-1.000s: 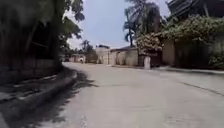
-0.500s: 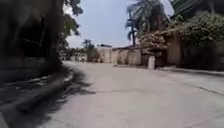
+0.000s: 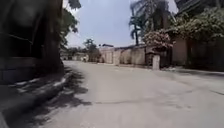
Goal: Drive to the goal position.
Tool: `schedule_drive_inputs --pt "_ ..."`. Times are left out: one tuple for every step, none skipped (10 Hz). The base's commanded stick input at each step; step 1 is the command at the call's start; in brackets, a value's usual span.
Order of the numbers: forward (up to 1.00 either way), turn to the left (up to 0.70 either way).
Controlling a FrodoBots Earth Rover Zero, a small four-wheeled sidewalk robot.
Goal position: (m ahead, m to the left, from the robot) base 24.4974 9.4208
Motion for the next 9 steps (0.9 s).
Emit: schedule_drive_inputs --pt "1.00 0.12" --pt "1.00 0.12" --pt "1.00 0.12" --pt "1.00 0.12" --pt "1.00 0.12" --pt "1.00 0.12" --pt "1.00 0.06" --pt "1.00 0.00" --pt "1.00 0.00"
